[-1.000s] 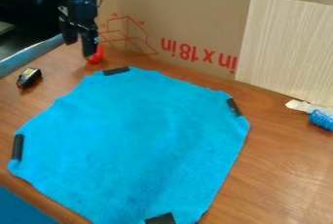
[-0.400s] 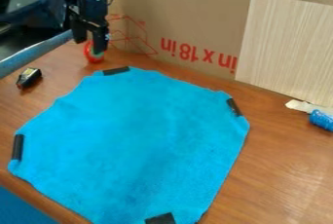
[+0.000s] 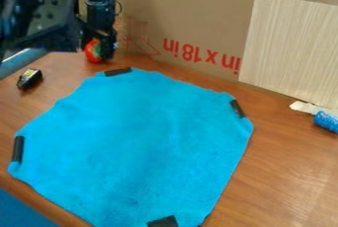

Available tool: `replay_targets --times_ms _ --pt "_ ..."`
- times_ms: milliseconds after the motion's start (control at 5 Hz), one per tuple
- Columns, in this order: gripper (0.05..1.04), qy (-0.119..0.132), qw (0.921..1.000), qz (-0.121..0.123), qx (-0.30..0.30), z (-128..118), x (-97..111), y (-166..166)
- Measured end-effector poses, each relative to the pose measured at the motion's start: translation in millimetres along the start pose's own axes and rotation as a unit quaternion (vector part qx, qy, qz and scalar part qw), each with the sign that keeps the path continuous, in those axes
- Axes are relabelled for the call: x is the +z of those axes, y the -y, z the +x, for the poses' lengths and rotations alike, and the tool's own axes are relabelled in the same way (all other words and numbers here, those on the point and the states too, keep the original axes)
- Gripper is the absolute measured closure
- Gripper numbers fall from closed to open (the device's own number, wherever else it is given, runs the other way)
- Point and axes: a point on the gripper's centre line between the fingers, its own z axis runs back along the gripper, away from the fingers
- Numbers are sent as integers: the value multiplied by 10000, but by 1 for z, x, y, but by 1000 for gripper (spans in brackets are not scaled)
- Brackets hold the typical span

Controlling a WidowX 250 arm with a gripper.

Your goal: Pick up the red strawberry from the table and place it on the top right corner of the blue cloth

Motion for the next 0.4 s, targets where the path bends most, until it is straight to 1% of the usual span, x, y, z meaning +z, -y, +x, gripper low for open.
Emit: replay_targets --times_ms 200,400 --pt "251 -18 9999 119 55 0 -5 -1" --pt "252 -17 10000 90 -28 -5 -4 1"
